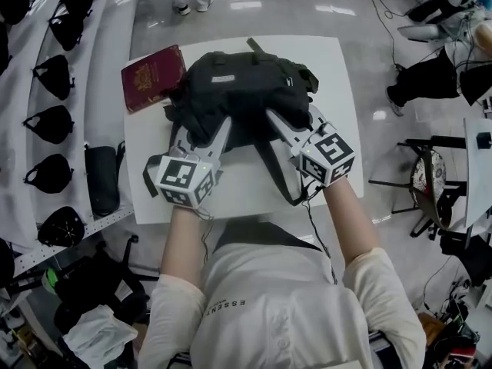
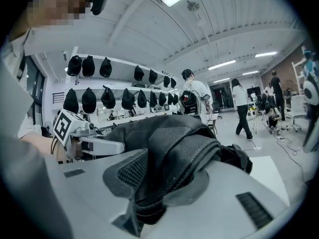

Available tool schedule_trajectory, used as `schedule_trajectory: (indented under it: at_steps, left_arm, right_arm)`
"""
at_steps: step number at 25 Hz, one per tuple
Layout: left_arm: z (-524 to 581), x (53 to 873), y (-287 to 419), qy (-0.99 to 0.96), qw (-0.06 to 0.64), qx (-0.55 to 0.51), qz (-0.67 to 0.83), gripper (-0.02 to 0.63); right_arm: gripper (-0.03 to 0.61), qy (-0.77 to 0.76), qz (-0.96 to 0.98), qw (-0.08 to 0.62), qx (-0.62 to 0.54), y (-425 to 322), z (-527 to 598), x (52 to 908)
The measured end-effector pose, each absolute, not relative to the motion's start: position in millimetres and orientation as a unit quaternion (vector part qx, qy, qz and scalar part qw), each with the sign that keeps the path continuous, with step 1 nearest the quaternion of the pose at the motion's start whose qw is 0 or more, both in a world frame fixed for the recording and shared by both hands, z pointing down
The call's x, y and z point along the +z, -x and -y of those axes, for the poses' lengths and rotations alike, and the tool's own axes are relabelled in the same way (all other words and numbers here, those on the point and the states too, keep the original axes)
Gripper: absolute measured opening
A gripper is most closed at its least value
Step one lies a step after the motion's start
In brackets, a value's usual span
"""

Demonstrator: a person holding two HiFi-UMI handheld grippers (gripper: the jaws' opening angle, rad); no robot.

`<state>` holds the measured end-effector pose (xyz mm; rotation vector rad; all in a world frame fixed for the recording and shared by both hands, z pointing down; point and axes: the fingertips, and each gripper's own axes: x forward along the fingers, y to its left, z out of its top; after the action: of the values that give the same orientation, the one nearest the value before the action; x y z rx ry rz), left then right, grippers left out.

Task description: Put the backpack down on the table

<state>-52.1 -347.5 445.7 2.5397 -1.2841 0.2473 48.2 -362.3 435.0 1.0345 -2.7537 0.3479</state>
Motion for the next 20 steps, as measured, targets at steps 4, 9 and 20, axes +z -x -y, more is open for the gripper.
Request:
schedule_trajectory:
  at_steps: [4,9,20]
  left_arm:
    - [325.7,456.8,51.7,-0.877,0.158,0.083,0.447,0.117]
    - [296.2,471.6,49.3,-0.873,0.185,0.081,0.443,0.12]
    - [239.5,507.2,36.5,-0.878,0.188,0.089,0.431,0.124]
  right_arm:
    - [0.117,-0.344,0.926,0.087,0.131,-49.8,341.7,445.4]
    - [0.124,-0.34,0.924,0.091,0.149,-53.7,314.5,459.0]
    - [0.143,-0.343,0.916,0.103,0.182,-68.3,260.9,497.5]
